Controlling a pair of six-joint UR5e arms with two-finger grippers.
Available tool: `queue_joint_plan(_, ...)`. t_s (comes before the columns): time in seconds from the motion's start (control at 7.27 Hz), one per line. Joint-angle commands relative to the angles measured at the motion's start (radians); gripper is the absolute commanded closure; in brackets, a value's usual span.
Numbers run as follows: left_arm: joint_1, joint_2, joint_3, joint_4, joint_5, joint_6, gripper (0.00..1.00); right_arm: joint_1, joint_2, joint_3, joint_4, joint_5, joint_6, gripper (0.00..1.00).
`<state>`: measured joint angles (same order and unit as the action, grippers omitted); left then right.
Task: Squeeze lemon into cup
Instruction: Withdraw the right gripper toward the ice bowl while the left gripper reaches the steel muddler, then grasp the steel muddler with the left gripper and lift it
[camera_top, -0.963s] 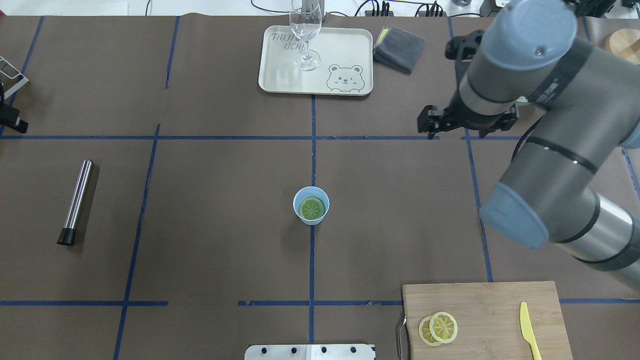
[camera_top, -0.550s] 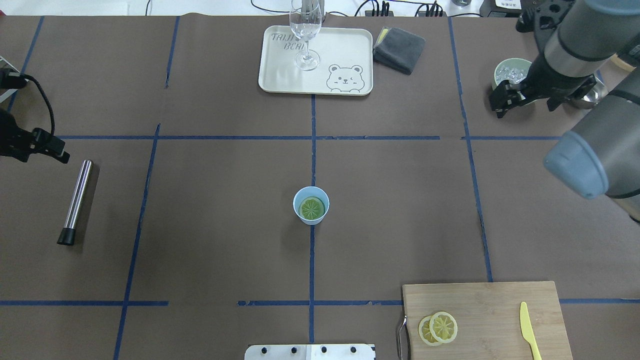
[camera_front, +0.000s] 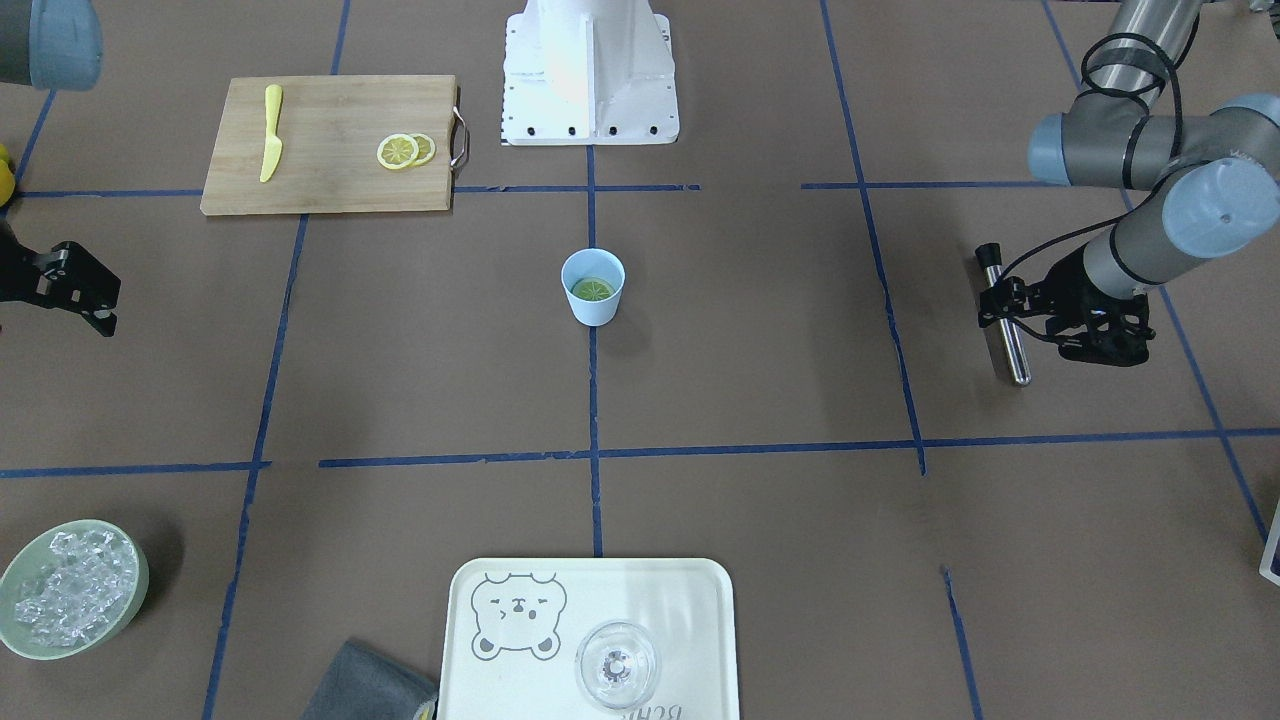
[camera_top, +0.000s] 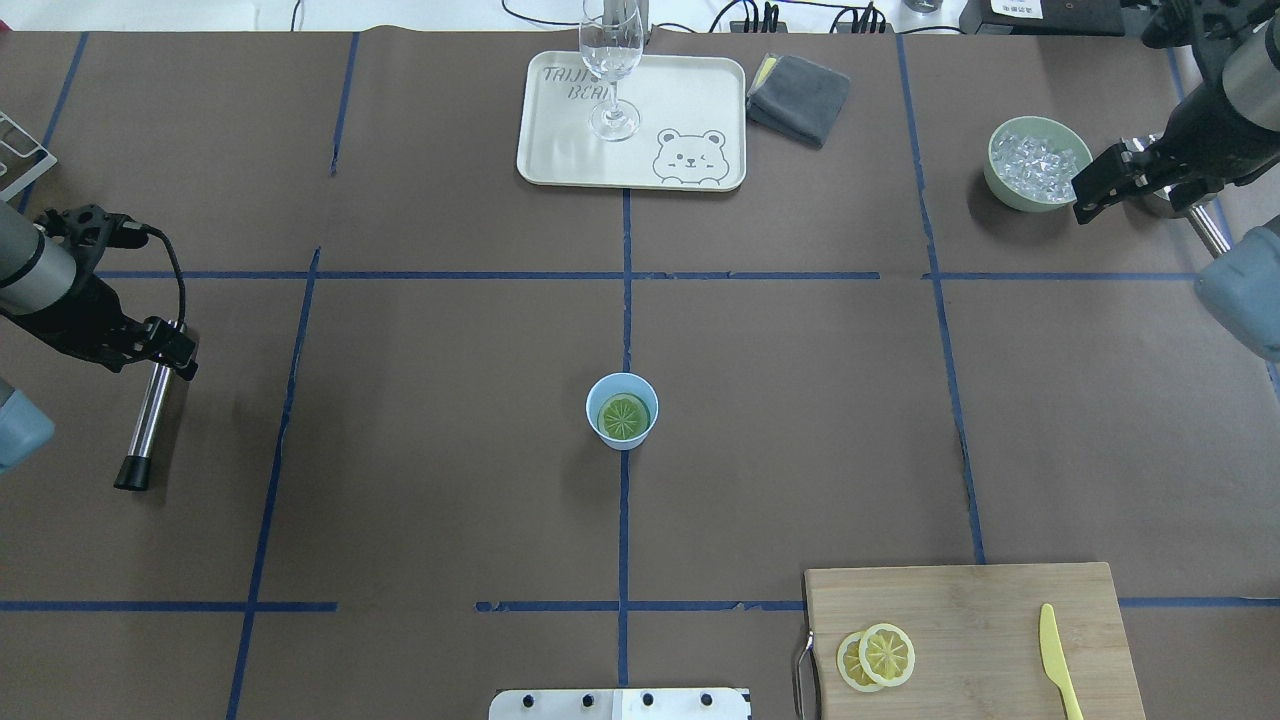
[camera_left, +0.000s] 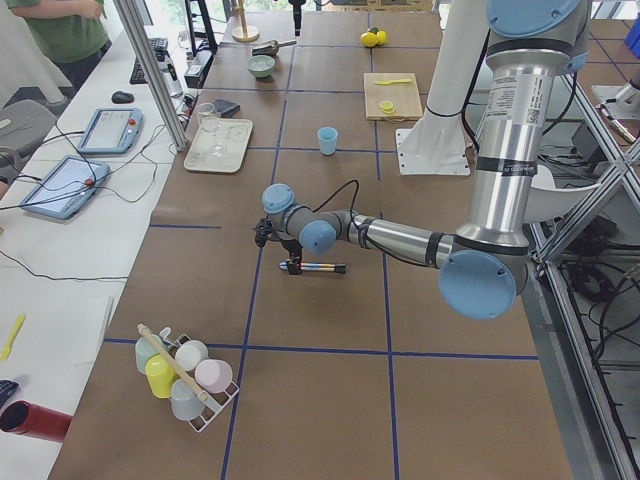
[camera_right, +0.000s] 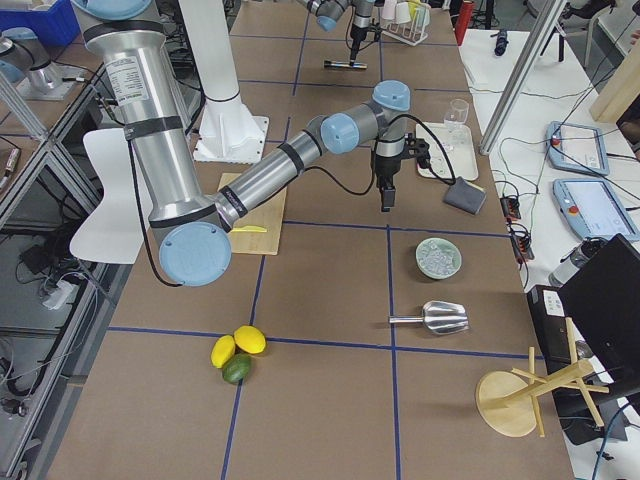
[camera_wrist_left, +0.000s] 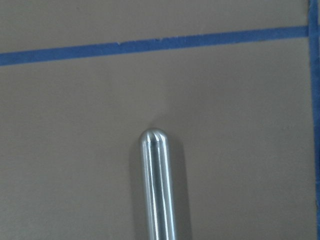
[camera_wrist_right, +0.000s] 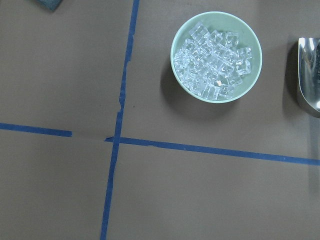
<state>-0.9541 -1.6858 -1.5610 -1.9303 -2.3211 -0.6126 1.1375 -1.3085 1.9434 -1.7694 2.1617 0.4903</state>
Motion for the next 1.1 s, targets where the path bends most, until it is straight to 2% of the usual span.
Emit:
queue_joint_plan(0.0,0.009,-0.011,0.027,-0.004,0.002,0.001,0.0,0.002,-0.012,-0.003,0.021,0.017,0.001,0.0)
queue_joint_plan(0.83,0.009,0.005,0.024,-0.001,0.045,-0.006,0.01,0.002,-0.009,0.0,0.022,0.021,0.004,0.0)
queue_joint_plan(0.96,0.009,0.005,0.024,0.002,0.045,-0.009,0.19,0.002,-0.009,0.0,0.022,0.021,0.004,0.0)
